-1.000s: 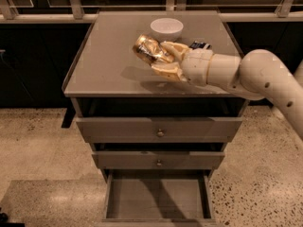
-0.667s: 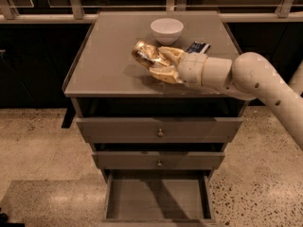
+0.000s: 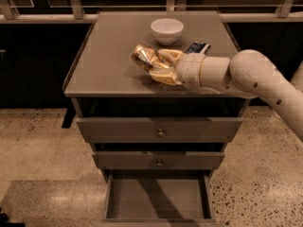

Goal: Pick orange can from bottom drawer and place on counter

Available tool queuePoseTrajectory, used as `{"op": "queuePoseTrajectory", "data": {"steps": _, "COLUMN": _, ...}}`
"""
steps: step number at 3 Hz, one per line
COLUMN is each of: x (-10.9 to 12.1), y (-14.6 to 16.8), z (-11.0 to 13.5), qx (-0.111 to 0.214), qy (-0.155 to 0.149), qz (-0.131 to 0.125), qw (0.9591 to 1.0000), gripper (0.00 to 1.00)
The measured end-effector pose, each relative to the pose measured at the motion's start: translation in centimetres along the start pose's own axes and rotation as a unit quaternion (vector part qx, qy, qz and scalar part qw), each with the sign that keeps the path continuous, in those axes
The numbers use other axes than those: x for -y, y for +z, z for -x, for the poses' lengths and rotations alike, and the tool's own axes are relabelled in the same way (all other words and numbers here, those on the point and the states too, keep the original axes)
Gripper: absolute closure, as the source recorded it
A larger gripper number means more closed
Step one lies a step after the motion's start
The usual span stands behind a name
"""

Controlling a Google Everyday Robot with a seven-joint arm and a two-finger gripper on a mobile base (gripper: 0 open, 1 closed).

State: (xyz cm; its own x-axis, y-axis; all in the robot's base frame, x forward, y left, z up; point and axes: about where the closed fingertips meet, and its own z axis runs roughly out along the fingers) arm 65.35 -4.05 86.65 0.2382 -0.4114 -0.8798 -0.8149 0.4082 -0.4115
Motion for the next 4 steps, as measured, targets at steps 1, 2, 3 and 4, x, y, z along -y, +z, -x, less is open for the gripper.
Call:
{"op": "queuePoseTrajectory", "data": {"steps": 1, "x": -0.04, "y": -0.01, "z": -0.01, "qx": -0.003, "qy": 0.000, "qz": 0.000, "qw": 1.0000, "gripper": 0.35}}
{"op": "queuePoseTrajectory", "data": {"steps": 2, "x": -0.04, "y": -0.01, "z": -0.01, "qx": -0.003, "qy": 0.000, "qz": 0.000, "qw": 1.0000, "gripper": 0.11}}
{"op": "queuePoseTrajectory", "data": {"steps": 3, "x": -0.04, "y": -0.01, "z": -0.01, "qx": -0.003, "qy": 0.000, "qz": 0.000, "qw": 1.0000, "gripper": 0.00}}
{"op": "queuePoseTrajectory", "data": {"steps": 4, "x": -0.04, "y": -0.01, "z": -0.01, "qx": -0.003, "qy": 0.000, "qz": 0.000, "qw": 1.0000, "gripper": 0.00}}
